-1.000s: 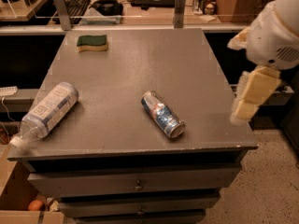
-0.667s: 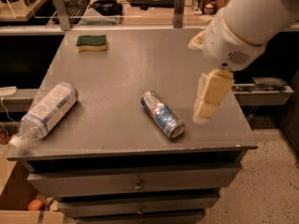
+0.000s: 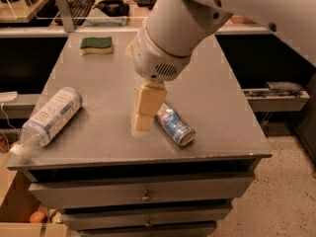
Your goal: Move blue plastic bottle near sponge
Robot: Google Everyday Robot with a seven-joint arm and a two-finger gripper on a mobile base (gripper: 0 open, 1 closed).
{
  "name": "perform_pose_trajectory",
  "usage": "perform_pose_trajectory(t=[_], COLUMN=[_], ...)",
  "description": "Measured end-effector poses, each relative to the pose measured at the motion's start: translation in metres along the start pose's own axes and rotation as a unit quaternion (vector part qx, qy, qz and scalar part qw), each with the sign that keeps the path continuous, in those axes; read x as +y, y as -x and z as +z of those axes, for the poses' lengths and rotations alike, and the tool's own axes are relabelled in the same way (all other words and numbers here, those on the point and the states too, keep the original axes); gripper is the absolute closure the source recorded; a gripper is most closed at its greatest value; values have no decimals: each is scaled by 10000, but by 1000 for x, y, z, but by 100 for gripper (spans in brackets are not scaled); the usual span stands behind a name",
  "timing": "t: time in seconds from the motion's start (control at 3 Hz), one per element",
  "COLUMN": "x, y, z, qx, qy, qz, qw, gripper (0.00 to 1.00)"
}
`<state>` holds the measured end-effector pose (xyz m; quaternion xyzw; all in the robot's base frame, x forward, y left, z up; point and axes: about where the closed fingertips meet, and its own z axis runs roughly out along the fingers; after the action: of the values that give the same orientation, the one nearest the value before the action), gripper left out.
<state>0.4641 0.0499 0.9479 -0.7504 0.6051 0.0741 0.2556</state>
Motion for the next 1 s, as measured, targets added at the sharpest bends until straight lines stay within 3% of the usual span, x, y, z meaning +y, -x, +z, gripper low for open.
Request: perform_pose_trajectory(t=[0.33,0.67,1.0], x=[0,-7,-15], y=[0,21,79], z=[0,10,40], qx=[0,-294,-779], qy=[0,-57,-105], qz=[0,-177,-760], qw=[10000,9994,9940], gripper=[0,0,0])
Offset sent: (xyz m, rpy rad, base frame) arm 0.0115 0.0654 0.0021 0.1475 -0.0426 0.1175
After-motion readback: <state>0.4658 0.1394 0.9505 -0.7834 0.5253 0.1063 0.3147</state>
